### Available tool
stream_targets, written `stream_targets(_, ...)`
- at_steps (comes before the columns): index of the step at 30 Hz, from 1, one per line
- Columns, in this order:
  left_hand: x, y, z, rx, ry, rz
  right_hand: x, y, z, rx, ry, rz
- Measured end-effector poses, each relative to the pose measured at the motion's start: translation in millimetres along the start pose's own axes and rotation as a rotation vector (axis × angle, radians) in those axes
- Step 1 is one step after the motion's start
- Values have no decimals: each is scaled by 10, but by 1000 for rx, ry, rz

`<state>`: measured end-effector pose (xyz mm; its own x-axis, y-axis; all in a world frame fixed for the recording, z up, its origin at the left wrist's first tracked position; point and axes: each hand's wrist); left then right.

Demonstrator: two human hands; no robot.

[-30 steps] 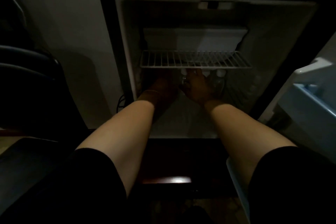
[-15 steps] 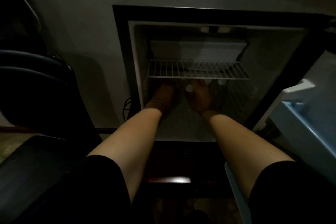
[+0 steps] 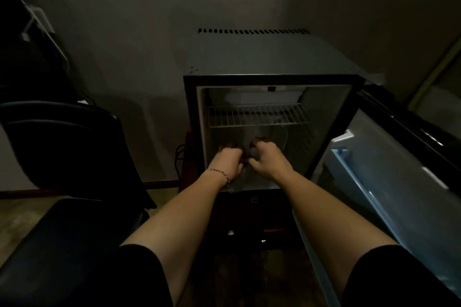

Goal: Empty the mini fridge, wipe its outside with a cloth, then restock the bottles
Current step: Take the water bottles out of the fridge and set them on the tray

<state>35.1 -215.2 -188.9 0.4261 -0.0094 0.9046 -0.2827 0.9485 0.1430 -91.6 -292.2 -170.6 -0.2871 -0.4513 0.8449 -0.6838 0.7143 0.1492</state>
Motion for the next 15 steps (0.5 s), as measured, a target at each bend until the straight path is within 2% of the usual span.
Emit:
stream_targets(7, -30, 648, 123, -38, -31, 82, 28, 596, -76, 159, 56, 59)
stream_targets(15, -267, 1755, 521, 90, -24, 142, -93, 1609, 11, 259, 76, 2)
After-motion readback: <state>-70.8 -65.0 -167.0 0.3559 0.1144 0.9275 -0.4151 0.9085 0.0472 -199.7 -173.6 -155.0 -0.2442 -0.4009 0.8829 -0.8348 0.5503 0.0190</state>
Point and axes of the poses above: each hand's wrist, its own y-axis away from the middle knuckle, its own x-axis out of the back of the hand, z = x × y, and after that the axes turned 4 degrees about -z, right-handed
